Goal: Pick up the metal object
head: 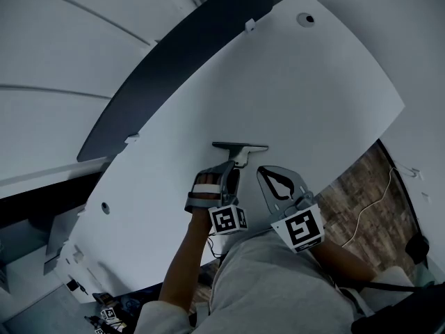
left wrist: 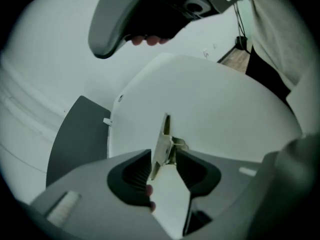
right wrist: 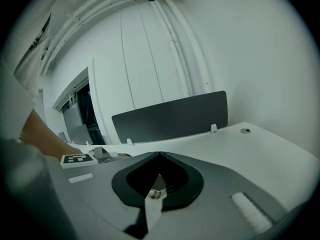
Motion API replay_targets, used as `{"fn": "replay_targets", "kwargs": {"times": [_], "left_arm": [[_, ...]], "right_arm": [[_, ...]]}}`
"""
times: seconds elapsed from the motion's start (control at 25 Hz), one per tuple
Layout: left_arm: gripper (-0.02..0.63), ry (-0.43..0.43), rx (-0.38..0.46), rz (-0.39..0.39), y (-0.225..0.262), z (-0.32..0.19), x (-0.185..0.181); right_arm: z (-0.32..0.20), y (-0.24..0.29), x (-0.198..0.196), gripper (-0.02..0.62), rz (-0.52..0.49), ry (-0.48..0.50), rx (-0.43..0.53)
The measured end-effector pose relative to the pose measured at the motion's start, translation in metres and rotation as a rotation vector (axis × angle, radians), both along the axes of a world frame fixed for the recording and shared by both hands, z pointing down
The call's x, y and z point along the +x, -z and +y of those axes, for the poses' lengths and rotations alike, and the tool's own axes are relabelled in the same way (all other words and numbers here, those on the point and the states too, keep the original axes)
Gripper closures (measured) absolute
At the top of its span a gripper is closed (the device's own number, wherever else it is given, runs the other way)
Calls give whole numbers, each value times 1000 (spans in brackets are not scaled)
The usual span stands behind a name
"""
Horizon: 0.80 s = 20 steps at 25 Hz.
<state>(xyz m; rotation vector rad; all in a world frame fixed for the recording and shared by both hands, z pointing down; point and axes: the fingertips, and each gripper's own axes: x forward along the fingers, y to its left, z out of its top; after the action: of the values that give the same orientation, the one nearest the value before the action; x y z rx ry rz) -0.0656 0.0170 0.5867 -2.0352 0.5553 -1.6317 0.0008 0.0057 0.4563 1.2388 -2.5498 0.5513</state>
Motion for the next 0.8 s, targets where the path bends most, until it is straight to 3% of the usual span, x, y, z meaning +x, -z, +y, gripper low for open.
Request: {"fn": "replay_targets", "kwargs": {"times": [0.2, 0.4, 0.48, 0.8], "left_arm": [[457, -54, 21, -107, -22, 0, -4], [477, -57, 67, -144, -30, -9, -3], [558, -43, 107, -128, -27, -15, -1], [588, 50, 136, -7, -8, -30, 4]], "right_arm": [[-1, -4, 6, 594, -1, -9, -4], [-1, -7, 7, 594, 1, -14, -14], [-1, -7, 8, 594, 4, -14, -15], [-1, -11, 8, 594, 11, -10, -23]]}}
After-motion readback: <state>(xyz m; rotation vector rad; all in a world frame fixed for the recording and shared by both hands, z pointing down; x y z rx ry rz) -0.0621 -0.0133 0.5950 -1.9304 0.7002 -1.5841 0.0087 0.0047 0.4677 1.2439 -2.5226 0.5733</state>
